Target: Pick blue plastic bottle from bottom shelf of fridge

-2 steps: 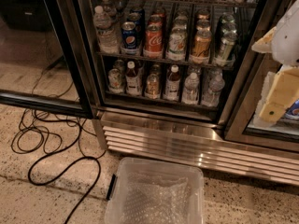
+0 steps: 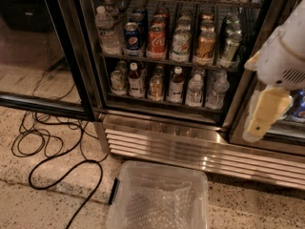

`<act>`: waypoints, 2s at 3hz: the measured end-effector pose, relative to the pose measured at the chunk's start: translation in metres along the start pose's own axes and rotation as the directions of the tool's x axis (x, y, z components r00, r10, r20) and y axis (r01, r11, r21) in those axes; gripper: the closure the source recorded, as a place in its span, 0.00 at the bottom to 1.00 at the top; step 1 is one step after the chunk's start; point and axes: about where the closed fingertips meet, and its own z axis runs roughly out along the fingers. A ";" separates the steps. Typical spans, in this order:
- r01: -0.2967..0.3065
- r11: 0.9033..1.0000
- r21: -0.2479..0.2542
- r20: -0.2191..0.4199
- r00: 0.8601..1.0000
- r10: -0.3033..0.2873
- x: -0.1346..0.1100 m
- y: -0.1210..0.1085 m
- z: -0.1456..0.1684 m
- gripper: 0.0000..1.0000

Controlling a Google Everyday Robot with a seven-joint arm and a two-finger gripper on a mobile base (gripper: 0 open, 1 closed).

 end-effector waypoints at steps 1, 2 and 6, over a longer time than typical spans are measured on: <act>-0.011 0.996 -0.090 -0.054 0.999 0.006 -0.004 0.016 0.076 0.00; -0.011 0.996 -0.090 -0.054 0.999 0.006 -0.004 0.016 0.076 0.00; -0.156 0.983 -0.098 0.083 0.983 0.164 -0.052 0.018 0.181 0.00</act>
Offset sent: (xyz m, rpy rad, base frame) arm 0.0068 0.0149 -0.0574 -0.0208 0.0734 -0.0005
